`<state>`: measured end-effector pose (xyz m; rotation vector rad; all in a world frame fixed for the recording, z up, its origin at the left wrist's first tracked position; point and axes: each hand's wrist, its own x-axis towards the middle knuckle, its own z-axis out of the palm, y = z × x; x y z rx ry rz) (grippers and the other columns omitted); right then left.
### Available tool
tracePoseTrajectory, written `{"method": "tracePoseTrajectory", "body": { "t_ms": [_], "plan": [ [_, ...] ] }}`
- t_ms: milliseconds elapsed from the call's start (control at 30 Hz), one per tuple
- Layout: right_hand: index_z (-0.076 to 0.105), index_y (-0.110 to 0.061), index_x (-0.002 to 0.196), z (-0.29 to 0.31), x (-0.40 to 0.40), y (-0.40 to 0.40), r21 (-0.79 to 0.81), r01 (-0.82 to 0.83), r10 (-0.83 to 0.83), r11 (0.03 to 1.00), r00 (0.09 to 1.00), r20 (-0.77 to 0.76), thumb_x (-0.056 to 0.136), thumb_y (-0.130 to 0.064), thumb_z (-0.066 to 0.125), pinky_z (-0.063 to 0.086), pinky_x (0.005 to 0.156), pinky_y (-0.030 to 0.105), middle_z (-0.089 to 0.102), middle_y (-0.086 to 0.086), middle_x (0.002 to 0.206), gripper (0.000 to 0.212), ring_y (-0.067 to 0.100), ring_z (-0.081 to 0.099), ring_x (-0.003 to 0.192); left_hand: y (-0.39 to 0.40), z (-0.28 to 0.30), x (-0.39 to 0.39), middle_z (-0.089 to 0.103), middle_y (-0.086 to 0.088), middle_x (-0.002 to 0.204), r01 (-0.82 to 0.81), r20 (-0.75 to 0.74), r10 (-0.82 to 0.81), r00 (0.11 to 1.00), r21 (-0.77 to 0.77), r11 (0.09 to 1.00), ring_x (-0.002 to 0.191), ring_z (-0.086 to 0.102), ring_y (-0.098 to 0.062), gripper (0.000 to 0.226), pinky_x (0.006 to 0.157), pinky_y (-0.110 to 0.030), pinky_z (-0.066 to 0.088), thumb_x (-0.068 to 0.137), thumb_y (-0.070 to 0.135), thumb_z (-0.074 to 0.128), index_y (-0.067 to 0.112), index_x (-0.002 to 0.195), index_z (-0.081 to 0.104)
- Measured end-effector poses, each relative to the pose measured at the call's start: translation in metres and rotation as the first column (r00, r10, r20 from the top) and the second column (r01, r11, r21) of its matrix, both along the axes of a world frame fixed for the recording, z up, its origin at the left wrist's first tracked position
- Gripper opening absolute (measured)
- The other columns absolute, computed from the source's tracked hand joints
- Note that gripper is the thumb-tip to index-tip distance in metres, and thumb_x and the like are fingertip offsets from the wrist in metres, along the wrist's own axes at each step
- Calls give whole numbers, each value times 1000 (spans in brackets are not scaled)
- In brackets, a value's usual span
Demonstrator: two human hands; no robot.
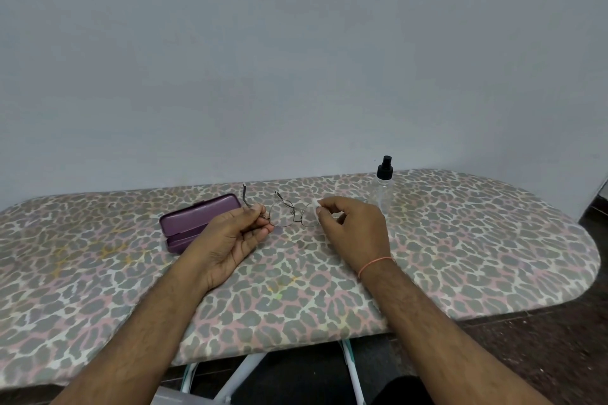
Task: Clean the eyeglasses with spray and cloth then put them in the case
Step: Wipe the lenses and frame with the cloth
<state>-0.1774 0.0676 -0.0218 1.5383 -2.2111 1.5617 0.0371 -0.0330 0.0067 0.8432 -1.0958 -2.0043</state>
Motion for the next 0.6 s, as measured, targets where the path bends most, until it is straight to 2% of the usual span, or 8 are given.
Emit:
{"method": "tracePoseTrajectory", "body": {
  "t_ms": [167, 267, 400, 500, 600],
  "plan": [
    [86, -29, 96, 0, 2, 1, 90, -76, 75, 993, 997, 14, 88, -40, 80, 62, 77, 28, 76, -19, 77, 15, 0, 70, 73, 0, 0, 0, 75, -8, 76, -1, -4, 1, 1000, -1, 1000, 70, 80, -13, 17, 65, -19, 66, 104, 13, 66, -1, 100, 74],
    [86, -31, 101, 2, 5, 3, 25, -150, 150, 988, 989, -7, 90, -39, 81, 61, 76, 27, 79, -21, 83, 14, 3, 71, 73, 0, 0, -1, 75, -8, 76, -3, 3, 3, 1000, -4, 1000, 70, 80, -13, 17, 66, -19, 66, 104, 13, 65, 0, 98, 74],
    [86, -31, 107, 0, 2, 1, -27, -75, 75, 997, 997, -7, 96, -38, 77, 61, 81, 28, 81, -20, 97, 16, 1, 69, 73, 0, -1, 0, 76, -8, 77, -5, 12, 5, 1000, -4, 1000, 72, 80, -14, 16, 67, -19, 66, 104, 12, 66, 0, 99, 75],
    [86, -28, 104, -1, -1, -2, 48, -21, 20, 999, 1000, 18, 96, -38, 76, 63, 85, 31, 81, -17, 92, 16, 0, 71, 76, 0, -1, 0, 76, -8, 76, -2, 10, 2, 1000, -4, 1000, 71, 80, -13, 16, 67, -19, 66, 104, 12, 66, 1, 99, 75],
    [85, -25, 99, -2, -3, -4, 114, -58, 50, 992, 996, 72, 91, -35, 79, 64, 84, 35, 79, -16, 83, 14, 1, 73, 78, 0, -1, 0, 76, -7, 76, -6, 7, 6, 1000, -4, 1000, 71, 80, -13, 15, 69, -20, 67, 104, 12, 66, 1, 99, 75]
  ]
}}
